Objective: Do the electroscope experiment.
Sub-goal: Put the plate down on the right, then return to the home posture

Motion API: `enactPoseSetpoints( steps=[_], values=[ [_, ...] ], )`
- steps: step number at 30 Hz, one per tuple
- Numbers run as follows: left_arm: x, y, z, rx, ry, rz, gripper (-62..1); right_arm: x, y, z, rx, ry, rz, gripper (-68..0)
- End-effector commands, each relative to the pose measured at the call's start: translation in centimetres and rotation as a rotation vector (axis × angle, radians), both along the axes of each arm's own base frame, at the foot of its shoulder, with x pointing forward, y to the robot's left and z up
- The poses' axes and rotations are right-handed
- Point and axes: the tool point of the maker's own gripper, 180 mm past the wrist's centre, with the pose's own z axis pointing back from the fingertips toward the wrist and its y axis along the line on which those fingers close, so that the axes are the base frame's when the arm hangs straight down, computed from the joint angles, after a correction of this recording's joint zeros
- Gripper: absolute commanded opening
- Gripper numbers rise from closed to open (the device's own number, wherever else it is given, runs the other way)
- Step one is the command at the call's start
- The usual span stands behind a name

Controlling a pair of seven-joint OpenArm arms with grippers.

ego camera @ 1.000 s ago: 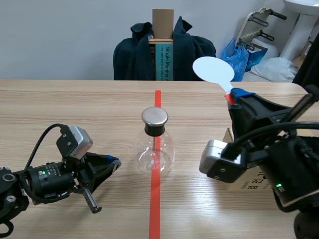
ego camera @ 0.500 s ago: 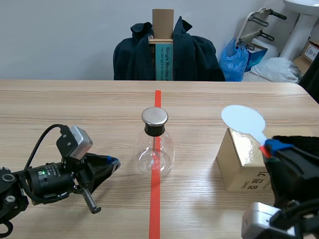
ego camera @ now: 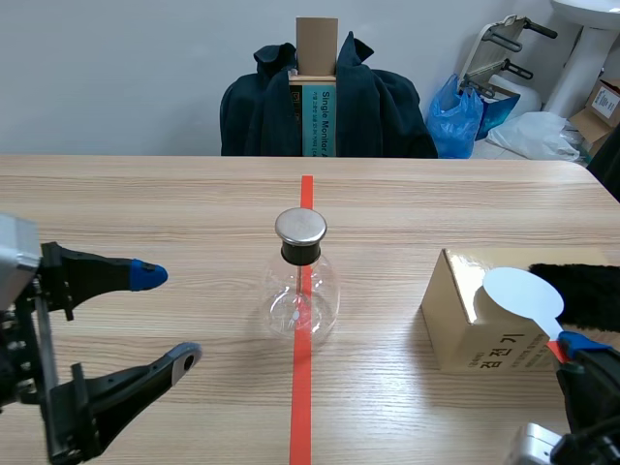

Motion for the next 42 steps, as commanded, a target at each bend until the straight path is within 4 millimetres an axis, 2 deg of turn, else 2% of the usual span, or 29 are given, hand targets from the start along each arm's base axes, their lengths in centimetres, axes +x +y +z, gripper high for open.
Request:
enactPoseSetpoints(
  steps=[1,3,8,13,15,20,23,29,31,38,42],
  values=[
    [-1.0,-0.1,1.2,-0.026,-0.006,-0.006,-1.5,1.0,0.0,1.5,0.002,-0.091,-0.012,-66.7],
    [-2.4,-0.4,2.5,-0.031,-0.013,-0.027,1.4,1.3,0.1,1.1,0.000,-0.091,-0.023,-66.7],
    [-5.2,-0.9,4.8,-0.046,-0.007,-0.034,1.4,1.6,0.5,0.6,-0.004,-0.095,-0.037,-66.7],
    [-6.5,-0.8,6.2,-0.047,-0.007,-0.011,1.4,1.5,0.8,0.5,0.010,-0.095,-0.049,-65.9],
    [-6.5,-0.6,6.6,-0.044,-0.013,0.005,1.4,1.5,0.9,0.5,0.015,-0.095,-0.058,-59.0],
    [-6.1,-0.5,6.8,-0.047,-0.025,0.025,1.4,1.5,0.8,0.4,0.010,-0.095,-0.063,-26.5],
    [-6.0,-0.4,6.8,-0.051,-0.028,0.045,1.4,1.5,0.9,0.4,0.002,-0.096,-0.055,-17.3],
    [-5.7,-0.2,6.4,-0.032,-0.025,0.071,1.4,1.3,0.7,0.3,-0.010,-0.089,-0.044,-16.9],
    [-5.7,-0.2,6.4,-0.031,-0.022,0.072,1.4,0.6,0.5,0.0,-0.007,-0.066,-0.029,-16.9],
    [-5.3,0.0,6.8,-0.058,-0.030,0.097,1.4,-4.4,-0.1,-1.9,0.013,0.092,0.094,-16.9],
    [-5.3,0.0,7.0,-0.064,-0.034,0.097,1.4,-7.4,-0.5,-2.0,0.083,0.185,0.180,-16.9]
  ],
)
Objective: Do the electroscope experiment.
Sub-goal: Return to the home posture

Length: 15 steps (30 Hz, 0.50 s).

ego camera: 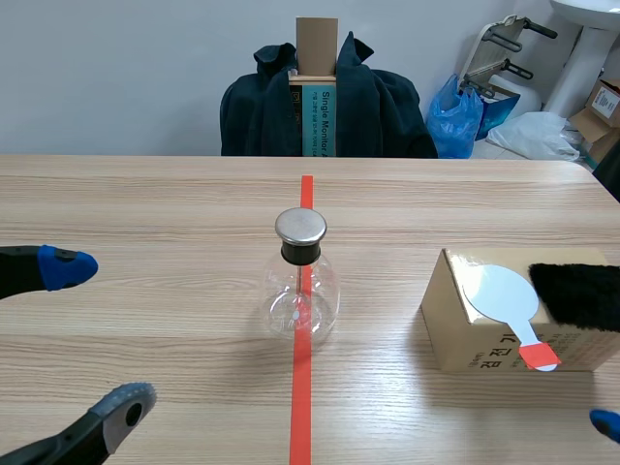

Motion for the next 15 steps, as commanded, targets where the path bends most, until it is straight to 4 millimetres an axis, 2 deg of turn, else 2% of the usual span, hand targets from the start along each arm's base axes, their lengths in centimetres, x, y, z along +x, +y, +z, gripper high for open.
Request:
enactPoseSetpoints(
  steps=[1,3,6,11,15],
  values=[
    [0.1,-0.2,0.7,-0.034,-0.014,0.002,1.4,0.4,-0.2,2.0,0.035,-0.062,0.030,-16.9],
    [0.1,-0.2,0.7,-0.034,-0.013,0.002,1.4,0.1,-0.5,3.0,0.103,-0.046,0.044,-16.9],
    [0.1,-0.2,0.7,-0.033,-0.016,0.006,1.4,0.7,-0.8,5.1,0.215,-0.054,0.043,-16.9],
    [0.2,-0.2,0.8,-0.037,-0.020,0.008,1.4,4.2,-0.7,9.6,0.394,-0.136,-0.006,-16.9],
    [0.2,-0.2,0.8,-0.037,-0.020,0.008,1.4,6.7,0.6,13.4,0.550,-0.173,-0.029,-16.9]
  ],
)
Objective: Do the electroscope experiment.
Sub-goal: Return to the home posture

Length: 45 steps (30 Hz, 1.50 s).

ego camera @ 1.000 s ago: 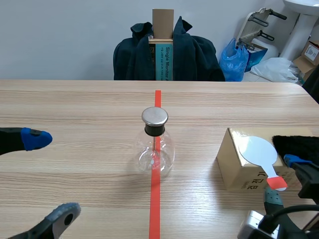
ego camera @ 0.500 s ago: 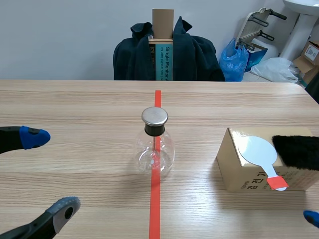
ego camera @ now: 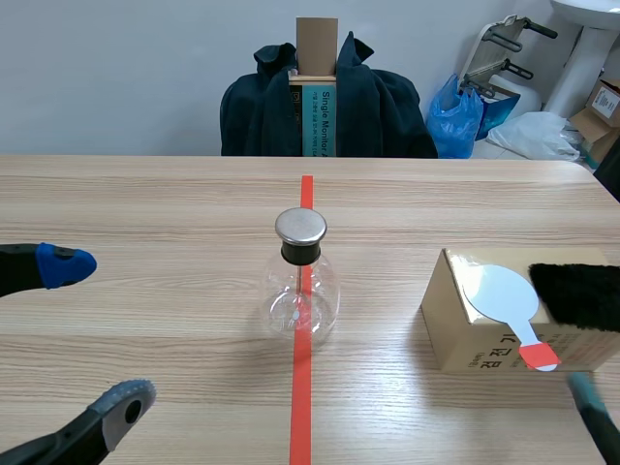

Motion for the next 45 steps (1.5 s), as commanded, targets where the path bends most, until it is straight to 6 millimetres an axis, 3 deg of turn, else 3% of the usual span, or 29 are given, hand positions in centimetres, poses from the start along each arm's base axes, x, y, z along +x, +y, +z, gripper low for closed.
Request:
enactPoseSetpoints(
  steps=[1,7,14,25,35,45],
  values=[
    [0.1,-0.2,0.6,-0.032,-0.014,0.003,1.4,1.3,0.8,2.2,0.035,-0.063,0.015,-16.9],
    [0.1,-0.2,0.6,-0.029,-0.012,0.003,1.4,3.8,3.6,4.4,0.223,0.056,0.071,-16.9],
    [0.1,-0.2,0.5,-0.026,-0.010,0.003,1.4,4.4,6.5,3.1,0.252,0.254,0.226,-16.9],
    [0.1,-0.2,0.5,-0.025,-0.010,0.003,1.4,5.2,8.3,1.9,0.205,0.405,0.324,-16.9],
    [0.1,-0.2,0.5,-0.025,-0.010,0.003,1.4,6.7,8.0,0.7,0.352,0.420,0.132,-16.9],
    [0.1,-0.2,0.5,-0.025,-0.010,0.003,1.4,6.8,7.9,0.4,0.353,0.429,0.115,-16.9]
  ],
)
